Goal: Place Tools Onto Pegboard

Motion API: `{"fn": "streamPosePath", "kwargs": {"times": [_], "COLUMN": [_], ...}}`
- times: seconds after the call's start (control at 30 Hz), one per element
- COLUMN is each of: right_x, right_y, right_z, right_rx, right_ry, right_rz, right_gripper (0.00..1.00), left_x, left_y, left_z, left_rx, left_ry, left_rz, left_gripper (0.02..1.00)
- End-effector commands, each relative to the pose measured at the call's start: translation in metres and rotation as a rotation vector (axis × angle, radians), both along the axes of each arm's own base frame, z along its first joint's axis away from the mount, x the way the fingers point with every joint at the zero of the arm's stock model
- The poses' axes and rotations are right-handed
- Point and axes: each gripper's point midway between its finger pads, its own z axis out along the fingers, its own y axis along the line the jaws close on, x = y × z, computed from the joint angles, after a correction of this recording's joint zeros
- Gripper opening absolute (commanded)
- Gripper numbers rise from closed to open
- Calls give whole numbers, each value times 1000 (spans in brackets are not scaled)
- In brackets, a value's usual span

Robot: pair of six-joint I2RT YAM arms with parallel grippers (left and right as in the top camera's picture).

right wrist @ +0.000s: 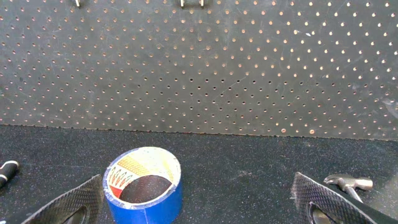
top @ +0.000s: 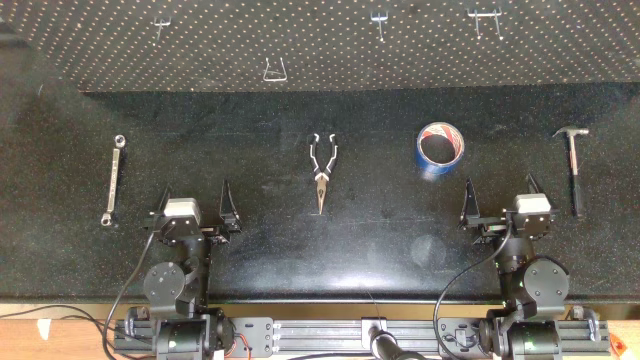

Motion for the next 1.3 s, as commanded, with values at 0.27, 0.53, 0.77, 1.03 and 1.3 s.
{"fn": "streamPosePath", "kwargs": {"times": [0.27, 0.53, 0.77, 1.03, 1.3], "right_x": [0, 0, 0, 0, 0], "right_y": [-2, -2, -2, -2, -2], "right_z": [0, 0, 0, 0, 0], "right_rx": [-11, -11, -11, -11, -11], "right_ry": [-2, -2, -2, -2, -2], "right_rz": [-10, -11, -11, -10, -10], "right_gripper": [985, 985, 985, 985, 985], "left_x": [21, 1, -15, -8, 34], "left_y": [29, 96, 141, 165, 212], "left_z": [15, 5, -11, -56, -69], "left_rx": [124, 91, 49, -28, -68], "left_ry": [358, 874, 993, 1129, 1139], "left_rz": [102, 347, 288, 158, 144], "left_gripper": [996, 993, 993, 993, 996]}}
